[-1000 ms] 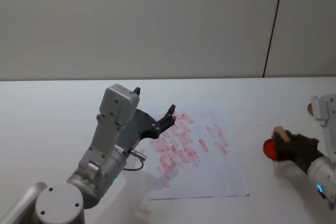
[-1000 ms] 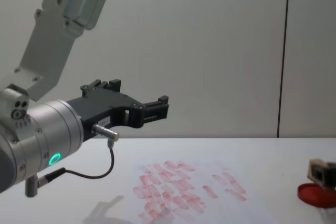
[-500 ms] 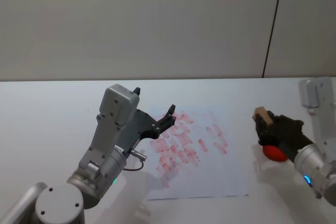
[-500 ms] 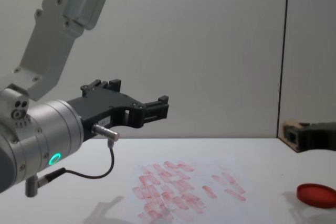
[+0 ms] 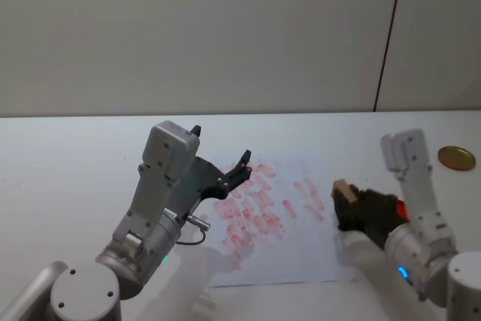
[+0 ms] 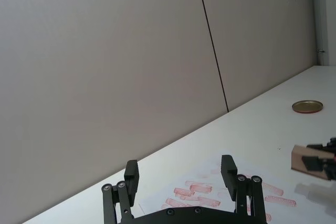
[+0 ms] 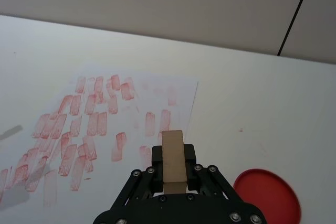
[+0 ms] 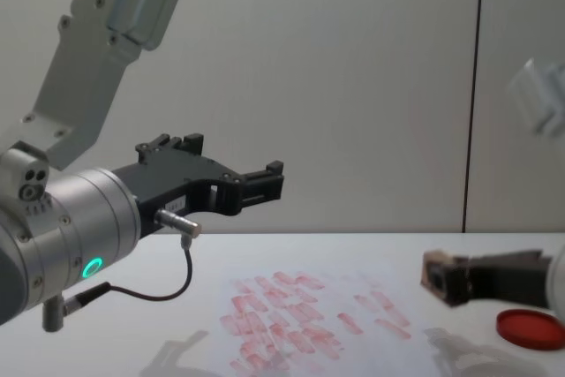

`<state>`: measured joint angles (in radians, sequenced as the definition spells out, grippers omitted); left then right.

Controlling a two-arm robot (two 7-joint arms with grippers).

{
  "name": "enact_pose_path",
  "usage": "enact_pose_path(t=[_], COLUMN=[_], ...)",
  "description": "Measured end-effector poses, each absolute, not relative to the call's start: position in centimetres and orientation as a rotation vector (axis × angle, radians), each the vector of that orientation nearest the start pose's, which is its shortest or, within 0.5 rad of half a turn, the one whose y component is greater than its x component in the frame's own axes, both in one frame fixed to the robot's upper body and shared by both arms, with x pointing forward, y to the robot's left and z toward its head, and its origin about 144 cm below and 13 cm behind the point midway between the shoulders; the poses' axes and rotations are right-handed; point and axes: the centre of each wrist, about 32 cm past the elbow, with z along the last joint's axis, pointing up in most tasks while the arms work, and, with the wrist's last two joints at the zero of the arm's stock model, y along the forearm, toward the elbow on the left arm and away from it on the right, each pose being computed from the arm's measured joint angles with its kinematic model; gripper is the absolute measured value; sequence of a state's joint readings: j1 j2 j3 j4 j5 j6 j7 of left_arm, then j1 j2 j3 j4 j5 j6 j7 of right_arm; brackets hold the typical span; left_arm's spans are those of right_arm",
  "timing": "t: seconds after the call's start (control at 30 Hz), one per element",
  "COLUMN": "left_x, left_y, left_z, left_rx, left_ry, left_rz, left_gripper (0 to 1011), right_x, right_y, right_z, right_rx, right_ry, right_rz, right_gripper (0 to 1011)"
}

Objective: Use the one hand to pick up the stamp and affix it onto the A4 paper.

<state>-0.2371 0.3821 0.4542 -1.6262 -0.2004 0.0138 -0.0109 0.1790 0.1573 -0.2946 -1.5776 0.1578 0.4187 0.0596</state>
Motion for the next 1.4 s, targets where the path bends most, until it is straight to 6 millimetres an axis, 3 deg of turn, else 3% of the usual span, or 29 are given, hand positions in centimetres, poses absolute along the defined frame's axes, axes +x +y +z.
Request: enact_pose_path(t=[0.47, 1.4], left_x=[49.2, 49.2], left_y=[19.8, 19.8], left_z=[120.4, 120.4], left_rx=[0.061, 0.061], left_ry=[-0.268, -0.268], left_rz=[1.124, 1.124], left_gripper=[993, 993], right_x=[50.7, 52.2], right_y=[-15.1, -13.1], right_z=[116.7, 116.6], right_rx=[-0.336, -0.390], right_ry=[0.227, 0.335], right_rz=[-1.220, -1.229], right_gripper=[220, 219])
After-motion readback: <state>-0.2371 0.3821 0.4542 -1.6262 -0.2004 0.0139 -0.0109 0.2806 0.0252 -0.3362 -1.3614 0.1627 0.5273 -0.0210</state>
